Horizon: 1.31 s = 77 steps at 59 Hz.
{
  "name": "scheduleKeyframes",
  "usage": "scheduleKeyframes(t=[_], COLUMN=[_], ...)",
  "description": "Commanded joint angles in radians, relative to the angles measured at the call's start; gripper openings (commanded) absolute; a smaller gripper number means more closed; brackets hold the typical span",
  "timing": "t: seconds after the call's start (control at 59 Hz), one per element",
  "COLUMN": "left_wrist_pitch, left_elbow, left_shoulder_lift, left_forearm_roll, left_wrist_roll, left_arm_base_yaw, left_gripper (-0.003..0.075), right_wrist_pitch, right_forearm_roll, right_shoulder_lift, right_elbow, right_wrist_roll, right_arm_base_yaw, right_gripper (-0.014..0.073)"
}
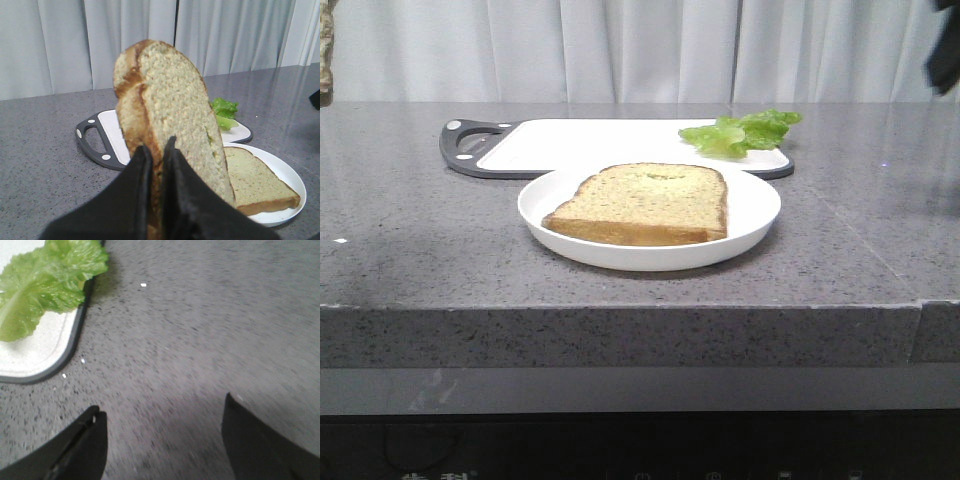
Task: Left arm grabs bread, right arm adds lettuce
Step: 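Reach the right gripper to the lettuce leaf and grasp it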
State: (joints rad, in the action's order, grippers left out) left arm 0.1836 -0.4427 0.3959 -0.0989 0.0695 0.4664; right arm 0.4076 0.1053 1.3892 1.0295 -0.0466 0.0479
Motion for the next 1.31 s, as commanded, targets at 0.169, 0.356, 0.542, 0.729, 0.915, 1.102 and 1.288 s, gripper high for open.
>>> scheduleKeyframes(t=[0.169, 0.356, 0.542, 0.729, 0.915, 1.102, 1.288], left_wrist_pitch=[-0.093, -0.093, -0.093, -0.093, -0.093, -0.095, -0.095], left_elbow=[-0.028, -0.028, -0.028, -0.028, -0.028, -0.028, -0.028], left_shoulder_lift=[0.003, 0.003, 0.003, 0.003, 0.003, 0.003, 0.003], left_forearm_roll=[-0.003, -0.003, -0.003, -0.003, -0.003, -0.003, -0.003], left_wrist_roll=[0.000, 0.000, 0.000, 0.000, 0.000, 0.000, 0.000], left_arm_base_yaw=[-0.002, -0.002, -0.002, -0.002, -0.002, -0.002, -0.002], left_gripper=[-0.0020, -0.0020, -0.0020, -0.0020, -0.0020, -0.0020, -0.0020], right_wrist_pitch=[0.080, 0.143, 0.209, 0.234, 0.251, 0.275, 0.313], right_forearm_roll=[-0.006, -0.006, -0.007, -0.007, -0.009, -0.014, -0.016], right_shoulder_lift=[0.268, 0.441, 0.575, 0.645, 0.663, 0.663, 0.663], right_elbow=[0.368, 0.611, 0.795, 0.873, 0.880, 0.880, 0.880], right_wrist_roll=[-0.080, -0.099, -0.104, -0.106, -0.106, -0.106, -0.106], right_arm_base_yaw=[0.110, 0.157, 0.162, 0.162, 0.162, 0.162, 0.162], right_gripper=[0.0508, 0.0508, 0.0508, 0.0508, 0.0507, 0.0343, 0.0045])
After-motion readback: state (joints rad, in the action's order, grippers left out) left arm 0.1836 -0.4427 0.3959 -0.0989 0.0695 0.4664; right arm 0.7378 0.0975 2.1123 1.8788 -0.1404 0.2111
